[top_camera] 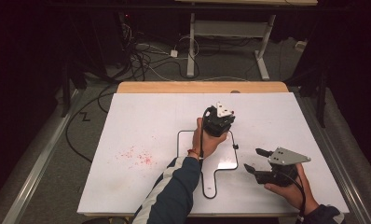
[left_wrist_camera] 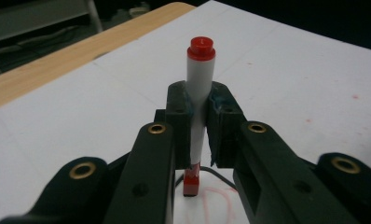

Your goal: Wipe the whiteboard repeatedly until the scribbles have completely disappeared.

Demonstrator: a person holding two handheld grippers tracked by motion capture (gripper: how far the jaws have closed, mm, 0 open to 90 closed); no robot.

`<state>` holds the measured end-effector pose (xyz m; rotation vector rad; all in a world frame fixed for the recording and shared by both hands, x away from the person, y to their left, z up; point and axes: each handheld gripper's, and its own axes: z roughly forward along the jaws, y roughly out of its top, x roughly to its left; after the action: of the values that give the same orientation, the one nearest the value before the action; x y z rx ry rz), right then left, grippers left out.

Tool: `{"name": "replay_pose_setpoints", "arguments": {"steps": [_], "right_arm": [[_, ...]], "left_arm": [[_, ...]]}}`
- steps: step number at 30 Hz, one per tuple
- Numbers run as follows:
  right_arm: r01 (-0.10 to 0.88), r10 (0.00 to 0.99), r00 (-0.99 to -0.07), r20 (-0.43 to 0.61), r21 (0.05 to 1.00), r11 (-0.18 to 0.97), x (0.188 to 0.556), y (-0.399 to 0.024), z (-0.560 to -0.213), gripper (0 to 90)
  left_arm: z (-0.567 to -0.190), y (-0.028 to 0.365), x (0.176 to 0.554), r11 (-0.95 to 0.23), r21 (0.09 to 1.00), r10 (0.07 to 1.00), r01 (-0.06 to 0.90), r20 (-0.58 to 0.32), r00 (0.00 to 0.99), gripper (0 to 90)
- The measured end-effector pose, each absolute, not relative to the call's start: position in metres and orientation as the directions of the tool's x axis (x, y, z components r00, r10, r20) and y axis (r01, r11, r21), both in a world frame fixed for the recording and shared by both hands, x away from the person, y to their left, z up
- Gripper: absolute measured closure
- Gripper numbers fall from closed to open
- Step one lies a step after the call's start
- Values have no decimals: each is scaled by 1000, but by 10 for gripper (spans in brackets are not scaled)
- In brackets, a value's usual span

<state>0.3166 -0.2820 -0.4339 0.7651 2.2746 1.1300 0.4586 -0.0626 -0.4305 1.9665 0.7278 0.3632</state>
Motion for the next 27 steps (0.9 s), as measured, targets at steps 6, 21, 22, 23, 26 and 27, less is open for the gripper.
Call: {"name": "replay_pose_setpoints", "arguments": {"steps": [6,21,22,23,26,27], "right_arm": [[269,670,-723,-170,823,499,316,-283,-434,304],[269,669,-723,-173,821,503,317,-280,-434,304],[268,667,-725,-172,822,503,317,-280,-434,304],[268,664,-728,-172,821,505,318,-280,-434,304],[270,662,-730,-168,820,505,318,-281,-435,304],[271,665,-728,-167,821,503,318,-281,-435,303]], "left_arm": [[-429,-52,451,-378,866,620,327,-26,784,790],[-436,-50,444,-310,891,616,331,-77,784,789],[-437,-56,443,-308,893,606,327,-81,792,790],[-437,-61,443,-309,894,598,325,-83,797,789],[-435,-68,440,-338,890,594,306,-51,803,789],[-435,-66,441,-338,889,596,310,-52,801,789]]}}
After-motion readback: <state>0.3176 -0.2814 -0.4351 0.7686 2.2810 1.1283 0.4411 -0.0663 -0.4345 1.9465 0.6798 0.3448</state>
